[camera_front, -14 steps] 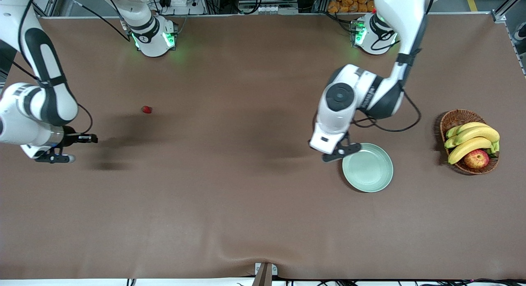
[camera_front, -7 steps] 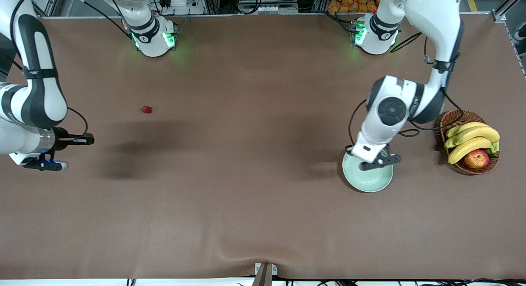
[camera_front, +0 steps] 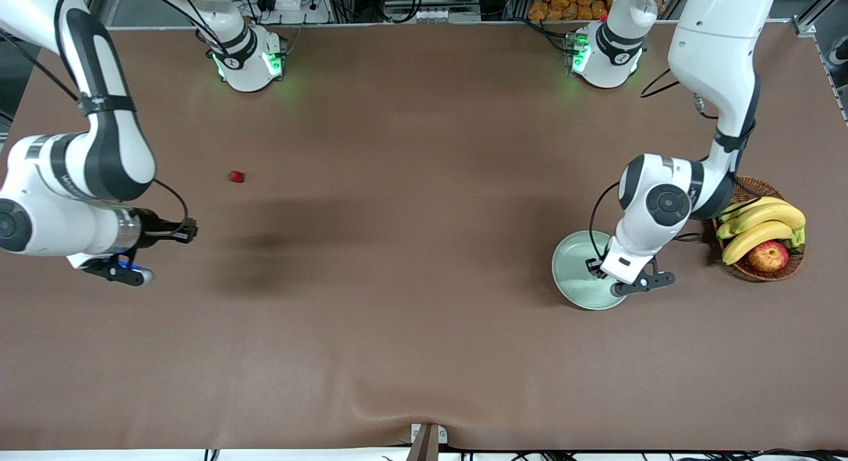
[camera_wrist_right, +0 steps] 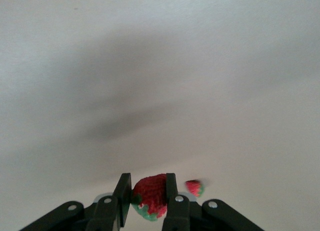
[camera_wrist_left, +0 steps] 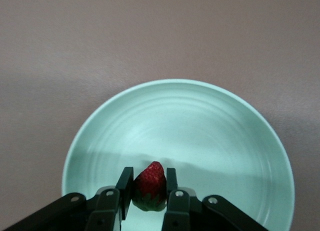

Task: Collect all strawberries into plate
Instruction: 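Drop the strawberry on the plate with the left gripper while the right grasps another, then set the second strawberry mid-table with the right gripper while the left gripper approaches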

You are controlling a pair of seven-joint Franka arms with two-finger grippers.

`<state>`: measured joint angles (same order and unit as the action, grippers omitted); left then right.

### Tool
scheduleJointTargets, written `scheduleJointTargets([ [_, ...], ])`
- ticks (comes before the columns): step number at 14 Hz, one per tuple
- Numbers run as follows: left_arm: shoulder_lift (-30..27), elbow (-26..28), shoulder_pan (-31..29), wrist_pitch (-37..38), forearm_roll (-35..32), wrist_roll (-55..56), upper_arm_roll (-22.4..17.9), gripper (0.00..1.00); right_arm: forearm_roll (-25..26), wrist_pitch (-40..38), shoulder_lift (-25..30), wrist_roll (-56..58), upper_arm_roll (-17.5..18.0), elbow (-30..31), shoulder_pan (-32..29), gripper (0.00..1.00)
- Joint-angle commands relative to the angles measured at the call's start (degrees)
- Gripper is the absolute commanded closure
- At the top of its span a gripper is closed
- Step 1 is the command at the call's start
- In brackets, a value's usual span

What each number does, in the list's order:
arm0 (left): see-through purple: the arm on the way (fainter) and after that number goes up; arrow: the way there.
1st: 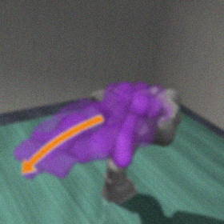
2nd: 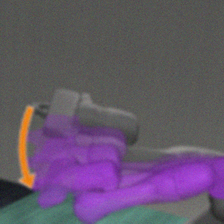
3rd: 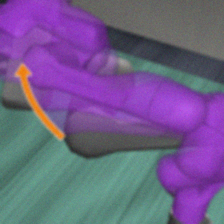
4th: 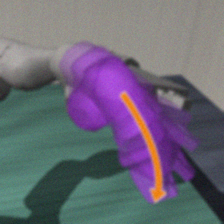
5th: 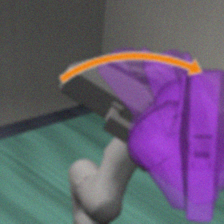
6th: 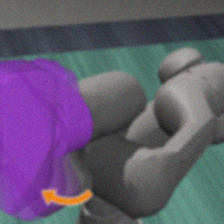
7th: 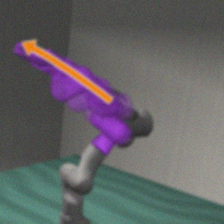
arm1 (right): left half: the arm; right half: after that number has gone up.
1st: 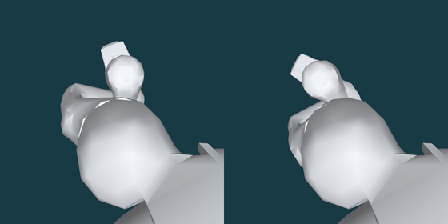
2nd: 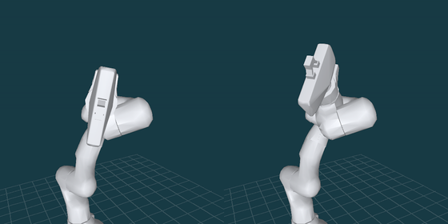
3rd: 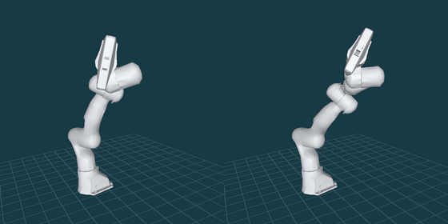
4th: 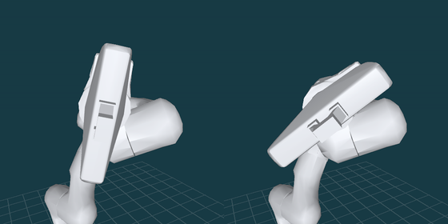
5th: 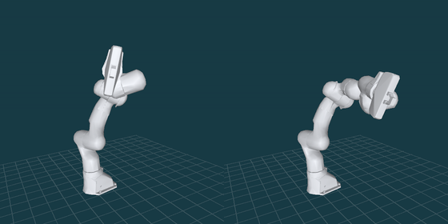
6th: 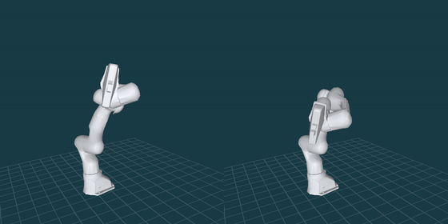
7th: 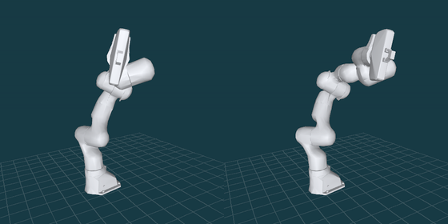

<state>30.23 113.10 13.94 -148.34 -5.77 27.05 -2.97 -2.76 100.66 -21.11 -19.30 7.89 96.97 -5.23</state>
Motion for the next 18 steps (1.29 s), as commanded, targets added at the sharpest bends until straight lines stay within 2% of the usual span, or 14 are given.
scheduleJointTargets([
  [1, 0.8, -1.9, -0.5, -0.3, -1.7, 0.5, 0.4, 0.40, -0.8, -0.9, 0.5, -8.5, 4.3, -1.0, 0.0, 1.00],
  [2, 0.9, -2.0, -0.4, -0.3, -1.6, 0.1, 0.4, 0.00, -1.4, -0.6, 0.5, -10.9, 5.5, -1.1, 0.1, 1.00],
  [5, -2.0, -1.1, -0.2, 0.2, -1.6, -0.4, 0.4, 0.00, -3.2, -0.1, 0.1, -17.2, 6.6, -1.8, 2.4, 1.00],
  [7, -5.3, -0.4, 0.5, 3.6, -1.6, 0.5, 1.0, 0.00, -5.2, 1.5, 0.0, -21.5, 6.6, -1.9, 4.9, 1.00],
  [10, -8.7, -1.1, 0.7, 10.6, -1.4, 5.4, 6.5, 0.00, -5.9, 6.0, -0.9, -30.0, 6.5, -1.9, 10.3, 1.00],
  [12, -8.8, -2.1, 0.7, 10.7, -1.3, 13.0, 11.3, 0.00, -5.9, 9.8, -2.3, -36.1, 6.5, -1.8, 14.4, 1.00],
  [15, -8.3, -5.1, 0.8, 10.8, -0.8, 20.9, 16.0, 0.00, -5.9, 15.1, -4.9, -42.8, 6.5, -1.7, 18.8, 1.00],
  [18, -8.2, -6.9, 0.8, 10.9, -0.7, 23.7, 18.2, 0.00, -5.9, 21.1, -8.3, -49.2, 6.5, -1.7, 23.2, 1.00],
])
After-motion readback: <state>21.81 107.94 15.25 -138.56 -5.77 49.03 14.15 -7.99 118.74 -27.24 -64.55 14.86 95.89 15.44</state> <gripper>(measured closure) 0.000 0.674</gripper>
